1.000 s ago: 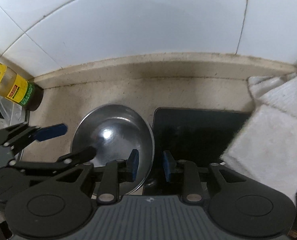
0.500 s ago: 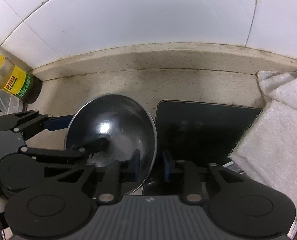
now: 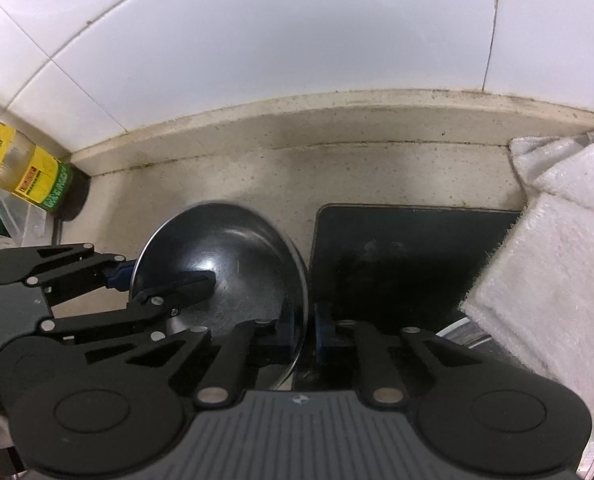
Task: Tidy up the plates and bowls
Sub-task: 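Lift and carry the second steel bowl with both grippers, then lower the second steel bowl into the first bowl and open both grippers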
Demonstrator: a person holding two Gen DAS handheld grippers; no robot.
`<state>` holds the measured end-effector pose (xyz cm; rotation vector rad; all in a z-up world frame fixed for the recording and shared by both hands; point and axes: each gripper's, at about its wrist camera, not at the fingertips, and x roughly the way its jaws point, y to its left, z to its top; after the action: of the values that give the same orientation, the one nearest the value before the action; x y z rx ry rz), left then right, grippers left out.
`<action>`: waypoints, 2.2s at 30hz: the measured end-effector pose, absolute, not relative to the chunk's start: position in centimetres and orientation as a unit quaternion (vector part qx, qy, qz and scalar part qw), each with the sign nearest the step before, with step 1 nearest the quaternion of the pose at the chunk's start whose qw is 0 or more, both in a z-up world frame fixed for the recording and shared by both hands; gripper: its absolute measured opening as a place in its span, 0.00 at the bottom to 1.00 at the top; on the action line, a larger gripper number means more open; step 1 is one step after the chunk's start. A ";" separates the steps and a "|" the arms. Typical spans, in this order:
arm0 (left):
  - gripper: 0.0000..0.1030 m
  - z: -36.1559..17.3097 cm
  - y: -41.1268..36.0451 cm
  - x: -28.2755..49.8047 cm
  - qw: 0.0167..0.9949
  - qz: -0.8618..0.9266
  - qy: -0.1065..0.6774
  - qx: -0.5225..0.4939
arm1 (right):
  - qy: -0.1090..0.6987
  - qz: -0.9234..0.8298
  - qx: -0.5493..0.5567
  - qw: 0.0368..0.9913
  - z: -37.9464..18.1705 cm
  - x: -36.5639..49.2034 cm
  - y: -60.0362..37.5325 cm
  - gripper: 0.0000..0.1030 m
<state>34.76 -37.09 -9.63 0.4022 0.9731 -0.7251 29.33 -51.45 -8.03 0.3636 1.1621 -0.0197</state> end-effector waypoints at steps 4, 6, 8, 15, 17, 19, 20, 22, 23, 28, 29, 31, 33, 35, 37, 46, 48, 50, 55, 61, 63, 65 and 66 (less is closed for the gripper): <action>0.30 -8.5 -36.7 34.5 0.809 -0.340 0.442 0.184 | 0.541 -0.006 0.169 0.824 -7.3 29.1 -51.0 0.11; 0.30 -8.0 -36.3 34.4 0.811 -0.340 0.440 0.183 | 0.538 -0.003 0.165 0.827 -6.7 29.0 -50.7 0.11; 0.30 -8.1 -36.2 34.3 0.811 -0.338 0.440 0.184 | 0.536 -0.001 0.159 0.829 -6.5 28.9 -50.3 0.11; 0.30 -8.0 -35.1 34.3 0.812 -0.335 0.448 0.170 | 0.539 0.006 0.167 0.825 -6.5 28.6 -50.3 0.11; 0.30 -7.4 -34.9 34.3 0.815 -0.336 0.442 0.164 | 0.535 0.008 0.167 0.828 -6.1 28.5 -50.3 0.11; 0.30 -6.6 -34.6 34.3 0.818 -0.339 0.437 0.157 | 0.529 0.009 0.169 0.832 -5.4 28.3 -50.2 0.11; 0.30 -6.2 -34.4 34.3 0.820 -0.340 0.434 0.155 | 0.525 0.009 0.169 0.834 -5.0 28.3 -50.2 0.11; 0.30 -5.3 -33.9 34.1 0.824 -0.342 0.426 0.153 | 0.519 0.012 0.170 0.838 -4.1 28.1 -50.1 0.11; 0.30 -5.0 -33.8 34.0 0.825 -0.342 0.423 0.152 | 0.516 0.014 0.170 0.839 -3.7 28.0 -50.0 0.11; 0.30 -3.1 -32.0 32.5 0.833 -0.342 0.407 0.151 | 0.505 0.023 0.162 0.847 -1.9 27.1 -48.8 0.11; 0.30 -2.8 -31.5 32.1 0.835 -0.342 0.405 0.151 | 0.504 0.025 0.160 0.849 -1.5 26.9 -48.5 0.11; 0.30 -2.1 -30.4 31.3 0.837 -0.342 0.400 0.149 | 0.502 0.030 0.156 0.850 -0.7 26.3 -47.7 0.11; 0.30 -1.4 -29.1 30.4 0.840 -0.342 0.396 0.144 | 0.500 0.035 0.150 0.852 0.1 25.6 -46.6 0.11; 0.31 -0.6 -27.8 29.4 0.843 -0.341 0.392 0.140 | 0.498 0.042 0.143 0.855 0.9 24.9 -45.4 0.11; 0.31 -0.1 -26.3 28.2 0.846 -0.339 0.388 0.137 | 0.498 0.050 0.139 0.854 1.5 24.0 -44.1 0.11; 0.33 -1.5 -22.2 24.9 0.832 -0.343 0.414 0.139 | 0.531 0.078 0.126 0.834 0.8 20.7 -39.3 0.11; 0.33 -2.0 -21.6 24.6 0.830 -0.341 0.417 0.143 | 0.540 0.080 0.123 0.829 0.2 20.5 -38.4 0.11; 0.33 -2.4 -21.1 24.4 0.829 -0.341 0.420 0.144 | 0.545 0.080 0.116 0.826 -0.3 20.3 -37.6 0.11; 0.32 -2.9 -20.3 24.4 0.824 -0.347 0.424 0.142 | 0.556 0.077 0.109 0.820 -1.4 20.4 -36.1 0.11; 0.34 -3.2 -19.9 24.1 0.830 -0.346 0.408 0.158 | 0.543 0.048 0.093 0.833 -1.3 20.4 -36.3 0.11; 0.36 -3.1 -19.8 23.8 0.835 -0.346 0.394 0.168 | 0.531 0.034 0.087 0.842 -0.9 20.3 -36.5 0.12; 0.36 -2.9 -19.9 23.5 0.839 -0.346 0.380 0.178 | 0.517 0.029 0.085 0.851 -0.5 20.1 -36.6 0.12; 0.36 -2.9 -19.9 23.4 0.840 -0.349 0.374 0.183 | 0.514 0.027 0.087 0.853 -0.4 20.1 -36.7 0.12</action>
<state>23.44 -19.89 -2.88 0.3864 0.7912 -0.7373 20.12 -36.72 -0.36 0.1825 1.0815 0.0563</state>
